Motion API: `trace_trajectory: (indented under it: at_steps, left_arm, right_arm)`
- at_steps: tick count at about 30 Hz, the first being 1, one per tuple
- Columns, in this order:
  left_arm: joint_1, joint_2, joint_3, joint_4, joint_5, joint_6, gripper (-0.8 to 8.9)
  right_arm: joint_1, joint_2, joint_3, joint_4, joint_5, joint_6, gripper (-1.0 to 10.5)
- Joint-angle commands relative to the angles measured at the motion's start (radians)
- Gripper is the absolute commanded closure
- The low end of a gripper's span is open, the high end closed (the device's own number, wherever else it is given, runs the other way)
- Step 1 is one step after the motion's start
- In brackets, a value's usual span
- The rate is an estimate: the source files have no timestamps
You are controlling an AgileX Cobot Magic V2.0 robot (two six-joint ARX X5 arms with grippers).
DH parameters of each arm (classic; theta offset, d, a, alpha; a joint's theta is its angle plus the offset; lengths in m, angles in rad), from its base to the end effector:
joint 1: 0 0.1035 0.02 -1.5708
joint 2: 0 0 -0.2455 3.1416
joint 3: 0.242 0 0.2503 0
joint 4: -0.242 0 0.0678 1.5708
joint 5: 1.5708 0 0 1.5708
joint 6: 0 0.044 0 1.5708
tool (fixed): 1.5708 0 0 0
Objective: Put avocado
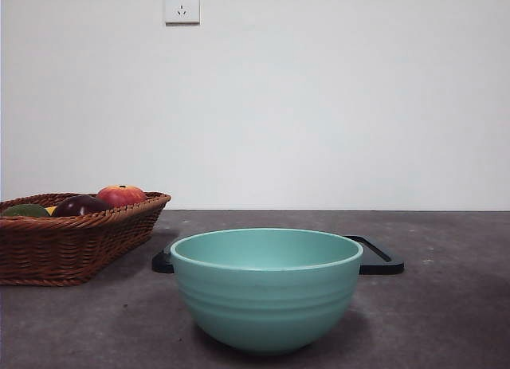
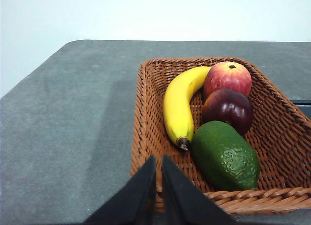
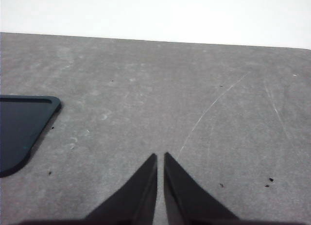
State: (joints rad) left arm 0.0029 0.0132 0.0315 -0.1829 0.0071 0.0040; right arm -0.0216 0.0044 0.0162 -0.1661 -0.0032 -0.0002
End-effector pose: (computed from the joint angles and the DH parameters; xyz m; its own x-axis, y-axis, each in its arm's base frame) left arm 0.1267 0.0001 0.1528 0.9865 -0.0042 -0.1638 0.0048 1.0000 0.0028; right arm 0.1272 -0.0026 0.1502 0.9880 -0.0181 -0.1537 0.0184 0.9998 0.0003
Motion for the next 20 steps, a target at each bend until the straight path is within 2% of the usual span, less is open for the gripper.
trace_trajectory:
  at_steps: [1, 6, 12, 16, 20]
  left_arm:
    - [0.003, 0.001, -0.021, -0.003, 0.003, 0.007, 7.93]
    - [0.003, 0.001, -0.02, -0.003, 0.003, 0.007, 7.94]
    - [0.003, 0.001, -0.02, 0.003, 0.003, 0.007, 7.97]
    - [0.003, 0.001, -0.019, 0.031, 0.003, -0.013, 7.98]
    - [0.003, 0.001, 0.006, 0.06, 0.0, -0.104, 7.98]
  right_arm:
    - [-0.002, -0.001, -0.005, 0.013, 0.002, 0.009, 9.3]
    - [-0.002, -0.001, -0.005, 0.021, 0.002, 0.016, 9.3]
    - [-0.001, -0.001, -0.005, 0.032, -0.004, 0.086, 9.3]
    - [0.0, -0.001, -0.001, 0.033, -0.035, 0.159, 9.3]
    - [0.0, -0.001, 0.039, 0.031, -0.034, 0.271, 9.3]
